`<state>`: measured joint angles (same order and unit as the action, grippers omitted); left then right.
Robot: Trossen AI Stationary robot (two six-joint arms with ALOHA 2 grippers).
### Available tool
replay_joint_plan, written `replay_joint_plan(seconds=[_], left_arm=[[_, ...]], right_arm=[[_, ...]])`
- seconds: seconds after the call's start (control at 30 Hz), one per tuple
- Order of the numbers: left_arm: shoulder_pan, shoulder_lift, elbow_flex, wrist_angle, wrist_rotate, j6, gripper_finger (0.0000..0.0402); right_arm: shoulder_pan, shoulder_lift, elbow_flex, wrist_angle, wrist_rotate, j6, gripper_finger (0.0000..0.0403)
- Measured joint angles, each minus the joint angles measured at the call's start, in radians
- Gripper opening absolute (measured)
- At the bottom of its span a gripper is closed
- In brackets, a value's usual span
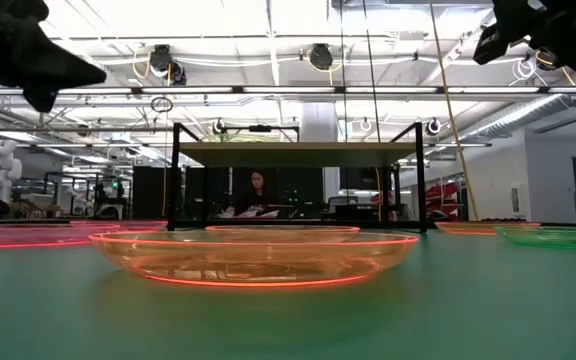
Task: Place and stack plates onto a shelf
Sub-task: Stack the bottom middle orange plate on the green plate on the shelf
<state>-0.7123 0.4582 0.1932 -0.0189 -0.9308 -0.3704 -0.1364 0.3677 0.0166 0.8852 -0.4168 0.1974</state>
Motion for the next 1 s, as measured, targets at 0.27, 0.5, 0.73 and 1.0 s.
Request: replay_joint_plan(seconds=[0.27, 0.5, 0.73, 1.0], left_arm=[[-0.001, 0.051, 0.000, 0.030, 0.144, -0.013, 0.0015], [0.000, 0.091, 0.000, 0.096, 0.144, -0.061, 0.0015], [0.022, 0.148, 0.000, 0.125, 0.134, -0.077, 0.0015], [0.083, 0.173, -0.001, 0.172, 0.117, -0.096, 0.0015]], right_arm=[[0.000, 0.000, 0.000, 0.000, 0.000, 0.000, 0.0114], [0.000, 0.000, 0.000, 0.000, 0.000, 0.000, 0.0114], [0.000, 0.000, -0.001, 0.000, -0.001, 0.000, 0.0114], [0.000, 0.000, -0.001, 0.000, -0.001, 0.000, 0.0114]])
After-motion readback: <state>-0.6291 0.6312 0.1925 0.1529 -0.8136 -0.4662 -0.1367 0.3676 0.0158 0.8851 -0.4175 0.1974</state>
